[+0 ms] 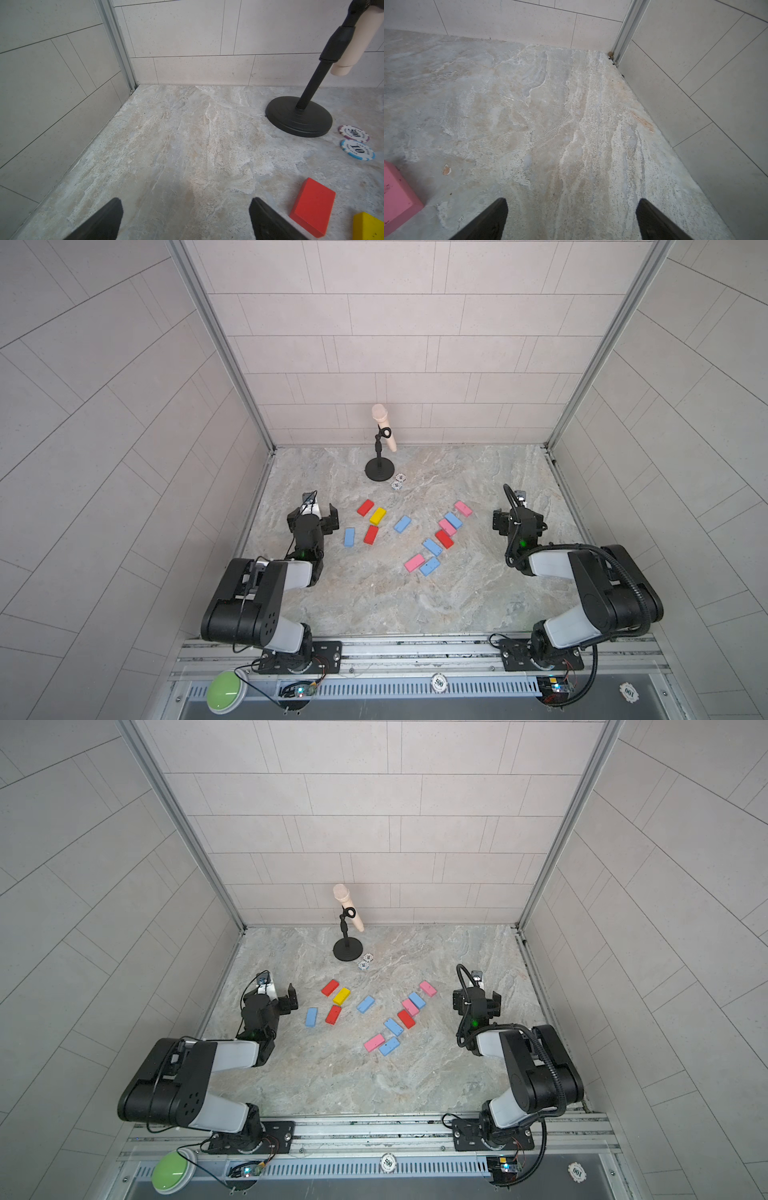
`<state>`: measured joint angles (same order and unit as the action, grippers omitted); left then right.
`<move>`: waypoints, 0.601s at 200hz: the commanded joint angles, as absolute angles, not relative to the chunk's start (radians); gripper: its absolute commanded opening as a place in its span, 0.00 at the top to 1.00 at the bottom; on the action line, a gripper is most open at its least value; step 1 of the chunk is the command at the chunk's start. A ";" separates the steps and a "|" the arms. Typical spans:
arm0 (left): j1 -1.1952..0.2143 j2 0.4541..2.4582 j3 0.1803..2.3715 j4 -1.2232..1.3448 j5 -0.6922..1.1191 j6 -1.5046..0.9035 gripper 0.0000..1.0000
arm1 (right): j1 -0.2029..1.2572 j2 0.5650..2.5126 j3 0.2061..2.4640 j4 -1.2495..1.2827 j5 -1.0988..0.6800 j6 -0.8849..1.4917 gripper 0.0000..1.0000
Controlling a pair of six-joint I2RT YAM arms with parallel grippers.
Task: Assemble the letter t with building blocks
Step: Pick up the building block from the center of the board.
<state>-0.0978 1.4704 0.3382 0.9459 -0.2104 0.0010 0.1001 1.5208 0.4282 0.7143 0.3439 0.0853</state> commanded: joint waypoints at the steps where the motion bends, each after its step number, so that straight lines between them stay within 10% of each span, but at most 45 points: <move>1: -0.101 1.471 0.356 0.962 -0.218 0.013 0.00 | 0.103 1.523 0.437 0.732 0.347 0.073 0.00; 98: -0.093 1.463 0.353 0.976 -0.190 0.009 0.00 | 0.089 1.509 0.432 0.743 0.320 0.065 0.01; 120: -0.103 1.285 0.497 0.578 -0.168 0.015 0.02 | 0.136 1.329 0.538 0.369 0.388 0.085 0.02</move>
<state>-0.0975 1.4437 0.3569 0.8772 -0.1993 0.0021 0.0959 1.4998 0.4324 0.6849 0.3214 0.0662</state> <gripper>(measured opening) 0.993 0.982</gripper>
